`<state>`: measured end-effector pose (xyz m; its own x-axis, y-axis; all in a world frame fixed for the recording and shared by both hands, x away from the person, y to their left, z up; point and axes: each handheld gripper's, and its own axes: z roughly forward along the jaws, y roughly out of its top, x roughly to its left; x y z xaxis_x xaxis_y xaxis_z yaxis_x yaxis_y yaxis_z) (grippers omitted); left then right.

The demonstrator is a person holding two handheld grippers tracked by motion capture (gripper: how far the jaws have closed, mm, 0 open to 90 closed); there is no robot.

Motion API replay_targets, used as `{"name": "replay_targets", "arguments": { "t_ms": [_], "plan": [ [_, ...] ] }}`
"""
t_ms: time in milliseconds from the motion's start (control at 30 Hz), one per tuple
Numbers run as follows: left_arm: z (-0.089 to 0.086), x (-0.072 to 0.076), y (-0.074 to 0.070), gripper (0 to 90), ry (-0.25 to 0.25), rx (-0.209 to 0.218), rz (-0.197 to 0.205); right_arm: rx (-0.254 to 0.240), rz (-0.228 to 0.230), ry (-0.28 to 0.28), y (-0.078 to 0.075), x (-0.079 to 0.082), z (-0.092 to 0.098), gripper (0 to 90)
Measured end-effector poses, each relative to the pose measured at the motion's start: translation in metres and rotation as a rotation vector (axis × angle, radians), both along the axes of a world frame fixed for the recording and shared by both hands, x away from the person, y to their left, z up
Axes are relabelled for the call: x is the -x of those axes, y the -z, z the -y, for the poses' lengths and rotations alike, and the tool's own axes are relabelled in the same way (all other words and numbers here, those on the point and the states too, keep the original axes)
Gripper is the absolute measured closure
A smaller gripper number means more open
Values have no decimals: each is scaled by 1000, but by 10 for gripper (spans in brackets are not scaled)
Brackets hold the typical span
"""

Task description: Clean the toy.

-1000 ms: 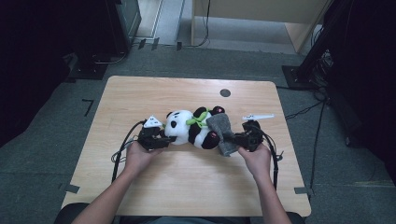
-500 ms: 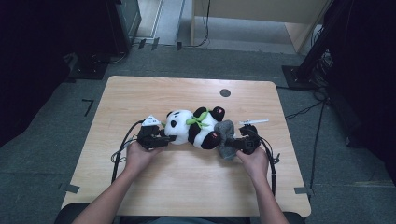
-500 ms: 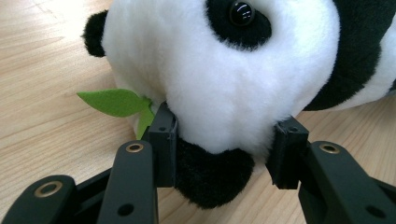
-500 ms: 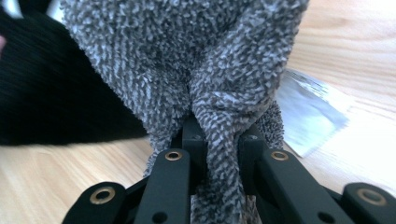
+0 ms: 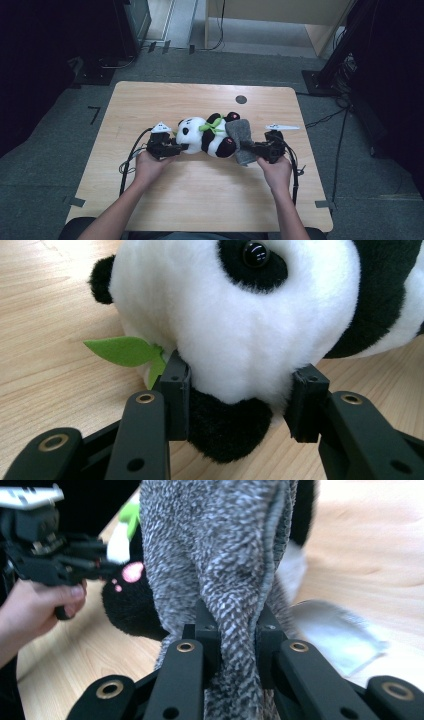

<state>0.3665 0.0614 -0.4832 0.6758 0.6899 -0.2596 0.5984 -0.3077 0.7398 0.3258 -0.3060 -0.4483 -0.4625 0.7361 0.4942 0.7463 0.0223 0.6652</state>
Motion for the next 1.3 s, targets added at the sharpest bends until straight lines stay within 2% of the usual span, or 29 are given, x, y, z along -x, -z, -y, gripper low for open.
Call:
{"name": "replay_targets", "arguments": {
  "t_ms": [100, 267, 400, 467, 533, 667, 800, 933, 1000, 1133, 1233, 1300],
  "plan": [
    [0, 0, 0, 553, 3, -10, 3, 35, -31, 1, 13, -4, -11, 798],
    [1, 1, 1, 553, 9, -11, 7, 85, -63, 22, 26, -8, -11, 797],
    [0, 0, 0, 553, 12, -6, 4, 169, -105, 35, 33, -10, -11, 797],
    [0, 0, 0, 554, 16, 3, -1, 176, -125, 37, 35, -12, -8, 795],
    [-2, -1, -2, 559, 21, 11, -12, 159, -127, 41, 32, -12, -4, 795],
    [-5, -1, -9, 574, 36, 35, -36, 124, -75, 22, 20, -8, 0, 794],
    [-9, 3, -21, 580, 58, 39, -69, 143, -10, -1, 5, -1, -2, 795],
    [-8, 16, -30, 580, 128, 18, -102, 73, 90, -4, -14, 5, 2, 794],
    [-4, 23, -28, 574, 146, 14, -100, 76, 125, -30, -19, 5, -1, 794],
    [-7, 20, -22, 544, 122, 30, -93, 110, 110, -42, -13, -3, -11, 795],
    [-8, 21, -21, 437, 113, 24, -29, 128, 94, -46, -10, -11, -15, 795],
    [-7, 22, -21, 367, 118, 27, 0, 177, 96, -50, -10, -16, -17, 796]
  ]
}}
